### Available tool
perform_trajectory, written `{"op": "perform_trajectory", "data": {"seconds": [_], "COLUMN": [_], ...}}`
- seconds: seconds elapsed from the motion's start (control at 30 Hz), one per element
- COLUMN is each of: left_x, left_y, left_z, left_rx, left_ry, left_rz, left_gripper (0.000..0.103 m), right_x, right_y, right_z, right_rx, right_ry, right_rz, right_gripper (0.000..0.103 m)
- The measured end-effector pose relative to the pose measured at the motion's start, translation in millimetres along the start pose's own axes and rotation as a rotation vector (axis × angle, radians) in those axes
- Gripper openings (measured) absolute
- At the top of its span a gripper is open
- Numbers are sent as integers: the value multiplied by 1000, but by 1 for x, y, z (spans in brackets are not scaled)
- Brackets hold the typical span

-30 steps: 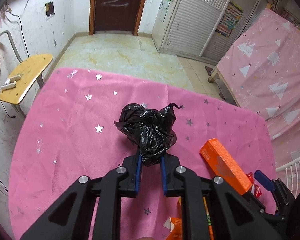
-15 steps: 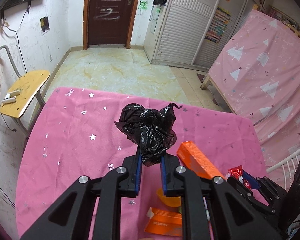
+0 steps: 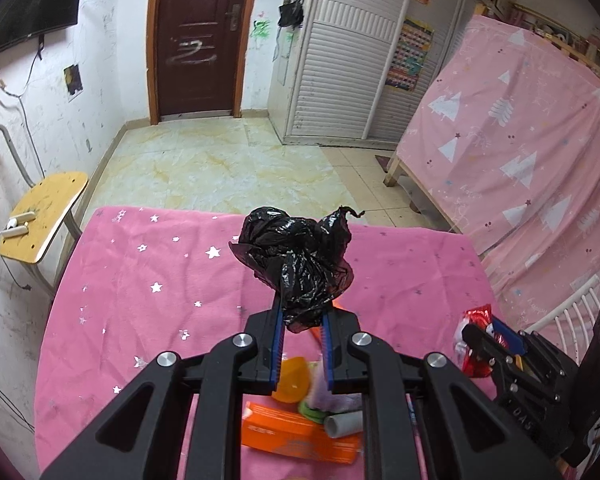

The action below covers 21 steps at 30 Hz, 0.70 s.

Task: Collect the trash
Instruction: 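Grasp the black plastic bag with the left tool while the right tool grasps the red Hello Kitty bag, then carry the black bag and red candy bag over the yellow bin and open both tools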

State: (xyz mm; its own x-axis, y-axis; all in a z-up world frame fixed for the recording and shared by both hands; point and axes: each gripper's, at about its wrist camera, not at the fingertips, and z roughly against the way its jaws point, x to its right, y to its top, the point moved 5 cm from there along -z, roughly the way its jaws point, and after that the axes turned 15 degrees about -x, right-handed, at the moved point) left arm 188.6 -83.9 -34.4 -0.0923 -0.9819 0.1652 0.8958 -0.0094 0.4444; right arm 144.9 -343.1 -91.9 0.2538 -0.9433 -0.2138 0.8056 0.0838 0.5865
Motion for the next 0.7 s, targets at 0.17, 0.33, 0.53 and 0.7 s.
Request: {"op": "perform_trajectory", "data": {"seconds": [0.17,0.33,0.53,0.7], "left_x": [26,56,90,118], "left_y": [-3,-7,-12,-16], "left_z": [7,10,9,5], "left_rx": [9,13,10,-8], "left_ry": [-6,-16,-31,-65], "left_rz": [-43,-89,-144,-188], "left_gripper": [8,8,8,8], "right_x": [24,55,92,122], "right_y": [-5,-10,-20,-32], "right_z": [19,40,61,77], "right_rx": [44,89,128,153], "right_ry": [-13,-39,-71,-112], "right_rz": [-45,-96,-163,-216], "right_gripper": [31,31,32,32]}}
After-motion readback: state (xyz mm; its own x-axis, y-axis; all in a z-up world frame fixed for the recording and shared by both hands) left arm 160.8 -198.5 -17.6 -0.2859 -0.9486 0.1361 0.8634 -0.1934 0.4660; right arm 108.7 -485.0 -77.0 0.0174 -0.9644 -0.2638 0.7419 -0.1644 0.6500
